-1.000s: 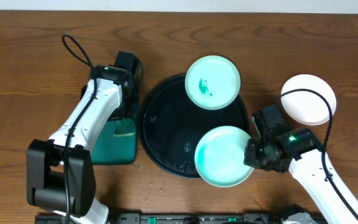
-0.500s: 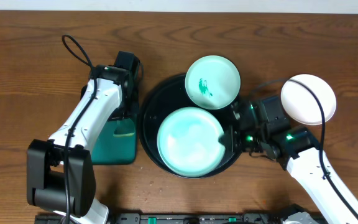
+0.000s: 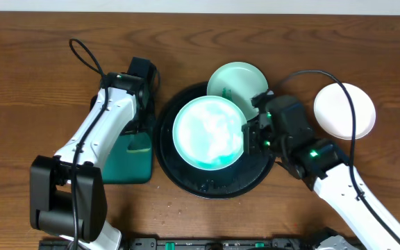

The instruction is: Clean dirty plates on tray and stack at the side

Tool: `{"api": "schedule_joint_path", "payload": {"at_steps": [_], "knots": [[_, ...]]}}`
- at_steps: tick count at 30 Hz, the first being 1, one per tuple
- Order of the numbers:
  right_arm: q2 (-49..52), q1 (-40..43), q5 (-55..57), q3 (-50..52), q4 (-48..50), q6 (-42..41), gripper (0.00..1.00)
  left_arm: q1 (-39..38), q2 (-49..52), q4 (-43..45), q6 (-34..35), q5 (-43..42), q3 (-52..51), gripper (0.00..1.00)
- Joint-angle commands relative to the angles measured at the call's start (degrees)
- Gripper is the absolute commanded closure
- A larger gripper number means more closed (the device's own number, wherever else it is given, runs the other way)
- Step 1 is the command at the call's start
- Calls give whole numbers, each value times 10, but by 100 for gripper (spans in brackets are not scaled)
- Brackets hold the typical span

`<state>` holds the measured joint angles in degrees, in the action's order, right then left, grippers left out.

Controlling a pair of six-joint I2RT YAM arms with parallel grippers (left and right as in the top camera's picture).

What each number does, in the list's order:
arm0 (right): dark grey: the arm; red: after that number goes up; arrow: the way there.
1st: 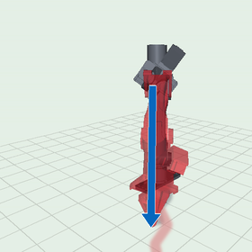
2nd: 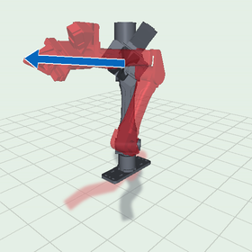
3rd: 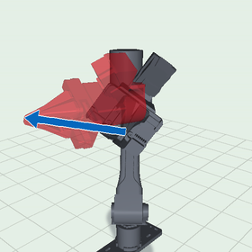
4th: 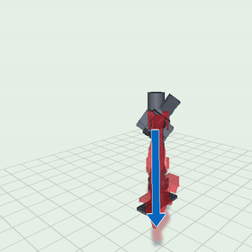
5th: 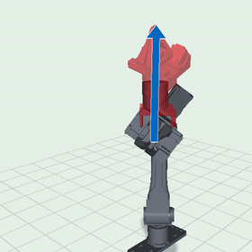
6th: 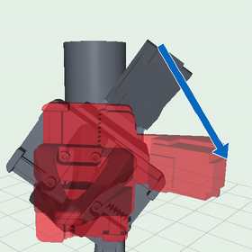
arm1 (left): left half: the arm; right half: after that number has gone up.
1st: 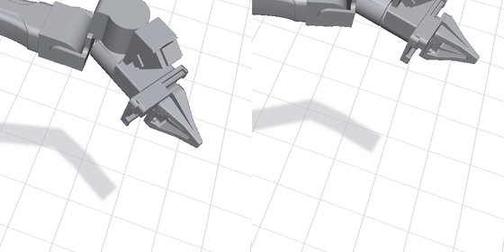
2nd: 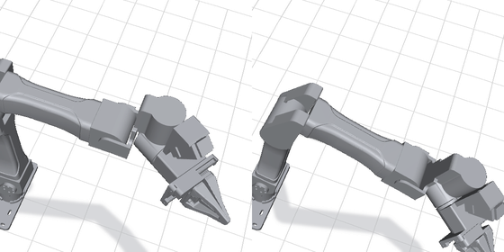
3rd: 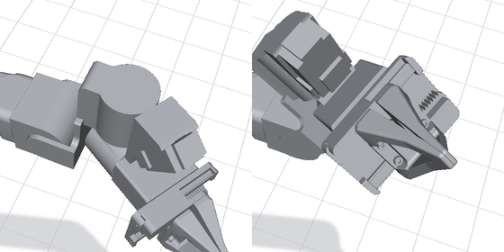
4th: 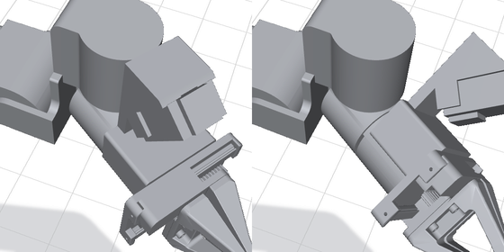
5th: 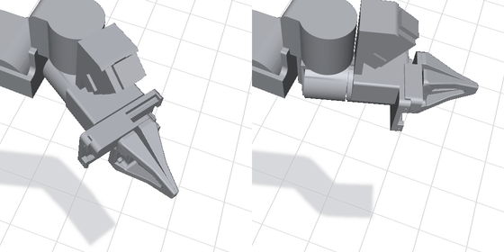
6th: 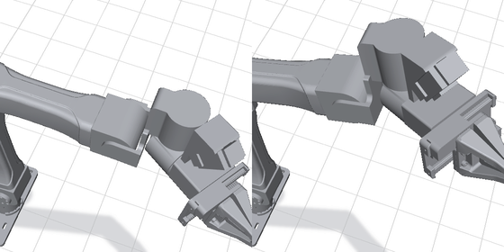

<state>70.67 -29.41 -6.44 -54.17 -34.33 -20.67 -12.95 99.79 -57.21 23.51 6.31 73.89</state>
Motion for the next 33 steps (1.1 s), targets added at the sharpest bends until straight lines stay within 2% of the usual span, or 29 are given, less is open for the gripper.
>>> {"api": "schedule_joint_path", "payload": {"at_steps": [1,9,16,26,33], "knots": [[24,-24,95,-68,-38,32,99,2,1,-3,-7,1,-6,90],[134,-46,200,-219,-210,66,98,2,1,-3,-7,1,-6,90],[207,-71,311,-303,-324,66,99,2,1,-3,-7,1,-6,90],[223,-192,538,-332,-416,77,99,2,1,-4,-7,1,-6,91],[223,-256,645,-332,-439,97,99,2,1,-5,-7,1,-6,91]]}}
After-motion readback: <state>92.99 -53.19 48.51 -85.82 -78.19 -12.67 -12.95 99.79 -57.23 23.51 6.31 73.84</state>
